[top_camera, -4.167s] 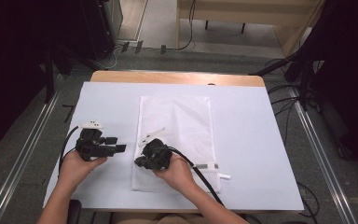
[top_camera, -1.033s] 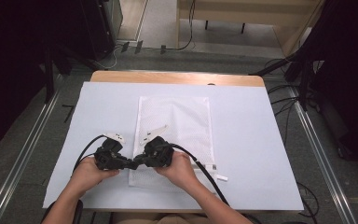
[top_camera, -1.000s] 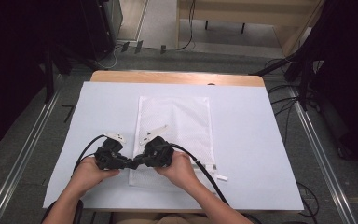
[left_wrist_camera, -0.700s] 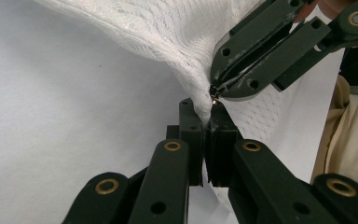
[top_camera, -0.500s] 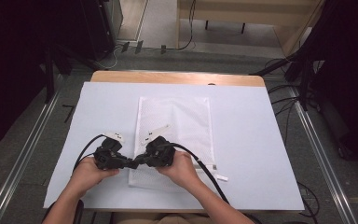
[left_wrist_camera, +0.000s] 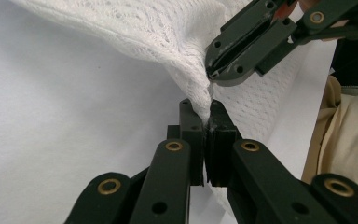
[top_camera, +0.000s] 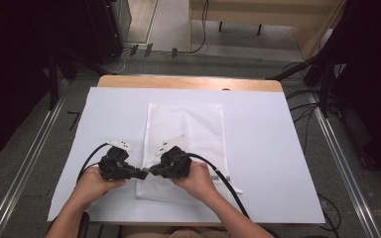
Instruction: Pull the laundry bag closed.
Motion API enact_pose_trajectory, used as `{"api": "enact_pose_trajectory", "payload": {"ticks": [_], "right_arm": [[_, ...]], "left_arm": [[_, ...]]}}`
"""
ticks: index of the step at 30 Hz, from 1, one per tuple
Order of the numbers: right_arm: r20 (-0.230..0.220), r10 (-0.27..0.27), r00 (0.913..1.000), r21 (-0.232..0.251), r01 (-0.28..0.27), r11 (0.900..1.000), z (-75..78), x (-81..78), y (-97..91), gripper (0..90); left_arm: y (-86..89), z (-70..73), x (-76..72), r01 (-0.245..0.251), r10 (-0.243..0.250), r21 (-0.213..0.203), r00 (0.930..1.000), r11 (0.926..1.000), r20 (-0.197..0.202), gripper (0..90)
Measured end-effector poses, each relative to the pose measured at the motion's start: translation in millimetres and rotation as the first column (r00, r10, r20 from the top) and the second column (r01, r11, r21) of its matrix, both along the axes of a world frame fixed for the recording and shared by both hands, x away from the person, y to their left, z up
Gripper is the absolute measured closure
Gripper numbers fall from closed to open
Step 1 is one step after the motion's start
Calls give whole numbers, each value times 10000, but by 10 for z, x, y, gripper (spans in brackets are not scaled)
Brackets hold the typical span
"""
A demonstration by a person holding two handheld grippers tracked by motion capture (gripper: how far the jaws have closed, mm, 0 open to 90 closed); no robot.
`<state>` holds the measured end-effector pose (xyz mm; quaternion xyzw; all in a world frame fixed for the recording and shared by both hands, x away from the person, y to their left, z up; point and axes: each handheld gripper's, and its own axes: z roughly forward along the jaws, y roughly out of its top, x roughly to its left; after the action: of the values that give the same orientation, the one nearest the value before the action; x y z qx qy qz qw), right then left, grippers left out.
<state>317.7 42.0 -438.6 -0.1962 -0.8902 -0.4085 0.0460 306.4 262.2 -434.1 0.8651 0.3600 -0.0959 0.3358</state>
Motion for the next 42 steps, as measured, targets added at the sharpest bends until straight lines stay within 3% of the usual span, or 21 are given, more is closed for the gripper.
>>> {"api": "enact_pose_trajectory", "payload": {"ticks": [4, 6, 13, 18, 26, 42], "right_arm": [[-67, -25, 10000, -24, 25, 10000, -7, 18, -46, 881], [88, 115, 9999, -155, -113, 9998, -10, 11, -54, 880], [-42, 171, 9998, 44, -171, 9998, -14, 18, -76, 881], [-114, 126, 9999, -157, -128, 9998, -31, 39, -151, 880], [-399, -60, 9992, -101, 56, 9999, -40, 69, -267, 880], [-343, -127, 9993, -164, 122, 9998, -50, 73, -537, 880]], "left_arm": [[26, -4, -4, -70, 70, -251, 10000, 9997, -13, 887], [11, -5, -11, -6, 7, -124, 10000, 9999, 49, 886], [15, 3, -31, 215, -213, -75, 9994, 9997, 281, 884], [52, 1, -26, 192, -187, -177, 9994, 9997, 277, 883], [66, 5, -32, 145, -140, -190, 9995, 9997, 285, 882], [80, -4, -33, 229, -223, -230, 9994, 9995, 255, 880]]}}
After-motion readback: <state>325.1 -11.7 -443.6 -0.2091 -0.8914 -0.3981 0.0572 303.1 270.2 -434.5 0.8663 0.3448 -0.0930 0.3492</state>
